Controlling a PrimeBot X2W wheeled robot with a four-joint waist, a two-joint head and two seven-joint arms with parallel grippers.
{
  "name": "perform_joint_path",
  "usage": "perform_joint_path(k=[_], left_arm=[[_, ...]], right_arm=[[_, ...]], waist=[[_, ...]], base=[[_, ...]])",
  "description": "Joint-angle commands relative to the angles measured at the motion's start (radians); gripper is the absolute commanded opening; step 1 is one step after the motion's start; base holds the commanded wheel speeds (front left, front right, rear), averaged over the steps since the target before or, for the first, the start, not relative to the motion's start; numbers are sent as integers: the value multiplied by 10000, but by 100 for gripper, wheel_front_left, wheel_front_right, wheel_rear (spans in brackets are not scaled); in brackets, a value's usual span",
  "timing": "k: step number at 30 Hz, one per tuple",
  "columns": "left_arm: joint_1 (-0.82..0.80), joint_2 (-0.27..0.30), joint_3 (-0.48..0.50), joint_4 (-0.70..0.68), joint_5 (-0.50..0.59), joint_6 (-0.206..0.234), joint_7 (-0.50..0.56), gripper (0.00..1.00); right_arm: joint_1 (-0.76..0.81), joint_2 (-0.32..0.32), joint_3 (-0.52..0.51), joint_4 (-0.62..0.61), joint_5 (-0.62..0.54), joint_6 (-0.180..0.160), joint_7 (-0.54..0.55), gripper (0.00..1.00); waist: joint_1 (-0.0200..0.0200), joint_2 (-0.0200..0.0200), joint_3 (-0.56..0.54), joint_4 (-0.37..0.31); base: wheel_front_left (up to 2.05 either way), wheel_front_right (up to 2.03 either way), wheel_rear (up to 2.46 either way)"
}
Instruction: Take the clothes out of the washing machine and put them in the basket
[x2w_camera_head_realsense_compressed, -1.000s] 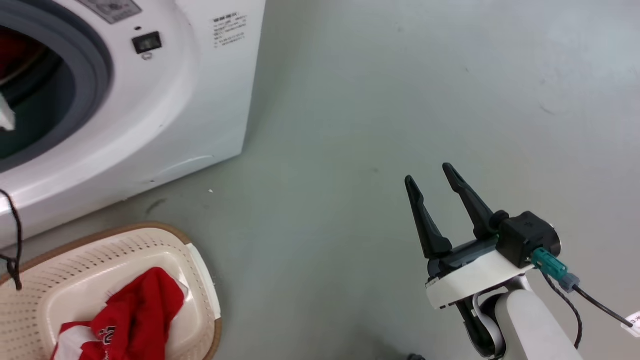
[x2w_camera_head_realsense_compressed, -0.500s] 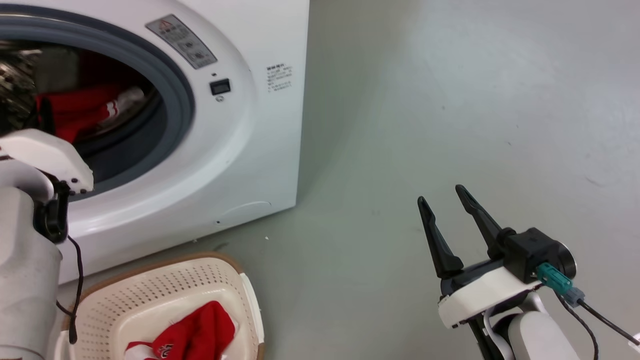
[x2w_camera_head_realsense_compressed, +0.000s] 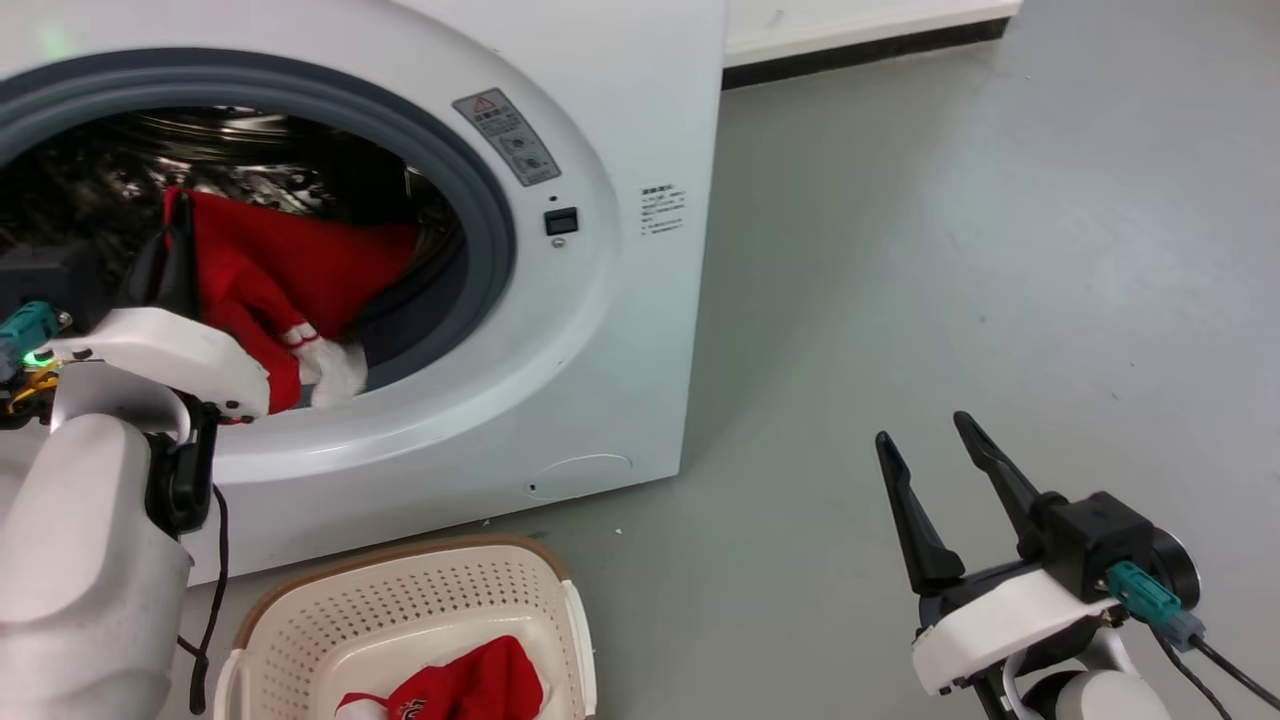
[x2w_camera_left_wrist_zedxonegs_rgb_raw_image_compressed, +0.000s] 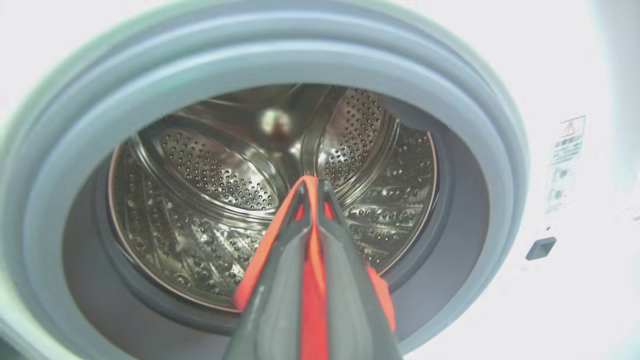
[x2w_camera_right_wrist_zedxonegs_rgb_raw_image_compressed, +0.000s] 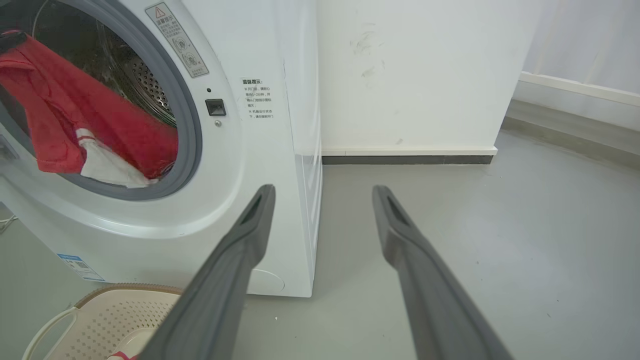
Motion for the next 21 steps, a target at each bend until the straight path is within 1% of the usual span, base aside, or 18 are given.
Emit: perform_joint_path(k=[1,15,21], left_arm=[[275,42,24,-461,32,108,38,0],[2693,410,215,-6623,199,1647,1397,0],[3608,510,250,-8549,296,2175,1970,0]], right_arm=[[118,10,-55,-106,-22,-7,16,100],[377,10,-432,-506,-213,-7,337,100],[468,10,-517,-628,-329,-7,481,100]], waist=[[2,0,-82,218],[2,0,-228,1074],[2,0,-389,1321]], base=[[0,0,0],[0,0,0],[0,0,0]])
